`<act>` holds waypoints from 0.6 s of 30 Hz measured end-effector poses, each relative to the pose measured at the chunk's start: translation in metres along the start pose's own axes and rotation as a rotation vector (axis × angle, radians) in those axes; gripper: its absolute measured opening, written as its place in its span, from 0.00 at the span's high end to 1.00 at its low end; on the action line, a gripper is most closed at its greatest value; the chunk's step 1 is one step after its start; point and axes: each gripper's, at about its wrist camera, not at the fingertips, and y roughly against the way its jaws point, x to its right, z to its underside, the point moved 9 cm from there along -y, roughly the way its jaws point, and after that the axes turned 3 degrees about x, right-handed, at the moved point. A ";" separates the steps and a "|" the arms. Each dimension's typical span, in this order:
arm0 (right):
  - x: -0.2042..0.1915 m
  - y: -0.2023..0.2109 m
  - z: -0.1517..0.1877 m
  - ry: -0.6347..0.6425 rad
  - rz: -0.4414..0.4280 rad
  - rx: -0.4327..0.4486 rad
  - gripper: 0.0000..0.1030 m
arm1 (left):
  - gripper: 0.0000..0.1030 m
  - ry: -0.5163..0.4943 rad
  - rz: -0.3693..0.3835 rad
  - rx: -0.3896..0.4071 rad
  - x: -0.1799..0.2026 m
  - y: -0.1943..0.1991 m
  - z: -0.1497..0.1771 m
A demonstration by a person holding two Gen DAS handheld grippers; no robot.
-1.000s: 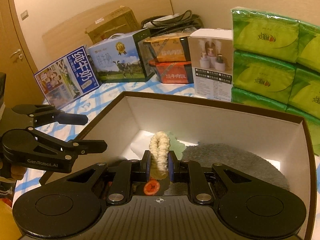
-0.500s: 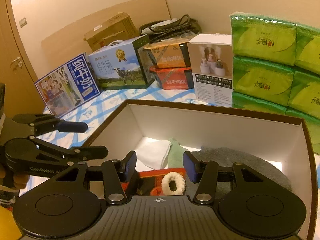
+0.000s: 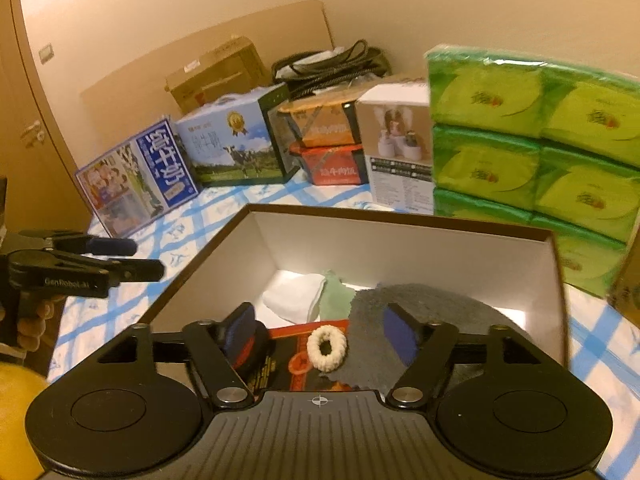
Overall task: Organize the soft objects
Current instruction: 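Move both tools back to the beige glove and cotton swab bag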
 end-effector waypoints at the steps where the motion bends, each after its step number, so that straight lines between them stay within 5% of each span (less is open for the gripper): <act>1: 0.001 0.008 0.000 -0.003 0.002 0.007 0.26 | 0.29 0.013 -0.006 -0.002 -0.004 0.006 0.000; 18: 0.006 0.162 0.016 -0.074 -0.015 0.100 0.22 | 0.29 0.106 -0.029 0.013 -0.034 0.152 0.036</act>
